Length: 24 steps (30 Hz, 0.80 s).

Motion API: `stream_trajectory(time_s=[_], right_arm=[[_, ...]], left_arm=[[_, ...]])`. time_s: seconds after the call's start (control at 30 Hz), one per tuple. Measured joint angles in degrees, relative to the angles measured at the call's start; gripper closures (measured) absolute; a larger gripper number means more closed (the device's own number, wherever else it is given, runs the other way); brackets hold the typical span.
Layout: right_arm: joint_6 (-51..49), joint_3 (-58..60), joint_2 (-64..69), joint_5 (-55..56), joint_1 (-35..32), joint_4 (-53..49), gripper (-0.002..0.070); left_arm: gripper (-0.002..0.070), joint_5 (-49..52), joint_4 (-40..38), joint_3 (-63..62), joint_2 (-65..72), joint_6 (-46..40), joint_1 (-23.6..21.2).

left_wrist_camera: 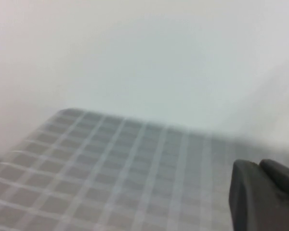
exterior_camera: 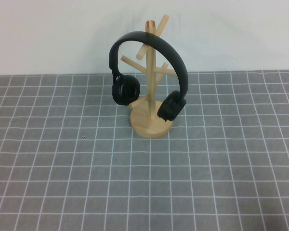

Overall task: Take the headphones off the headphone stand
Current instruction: Pick up the headphones from the headphone stand

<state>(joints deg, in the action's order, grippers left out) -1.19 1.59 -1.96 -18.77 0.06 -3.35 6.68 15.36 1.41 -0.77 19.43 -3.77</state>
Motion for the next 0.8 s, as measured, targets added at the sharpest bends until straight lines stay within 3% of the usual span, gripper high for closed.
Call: stream_trajectory(time_s=[0.13,0.43,0.57,0.8], right_arm=[[0.0,0.0,0.0,0.0,0.0,0.0,0.0685],[0.0,0.0,0.0,0.0,0.0,0.0,0.0685],[0.0,0.0,0.0,0.0,0.0,0.0,0.0685],[0.0,0.0,0.0,0.0,0.0,0.0,0.0685]], left_arm=[[0.0679,-5.62,-2.99,0.0,0.0,8.29,0.0],[0.0679,-10.78,-3.35,-0.14,0.0,13.85,0.0],[0.0679,1.34,-3.35,-7.63,3.41,15.25,0.36],[0.0679,24.43,-7.56,-29.62,24.06,-5.59,6.46]])
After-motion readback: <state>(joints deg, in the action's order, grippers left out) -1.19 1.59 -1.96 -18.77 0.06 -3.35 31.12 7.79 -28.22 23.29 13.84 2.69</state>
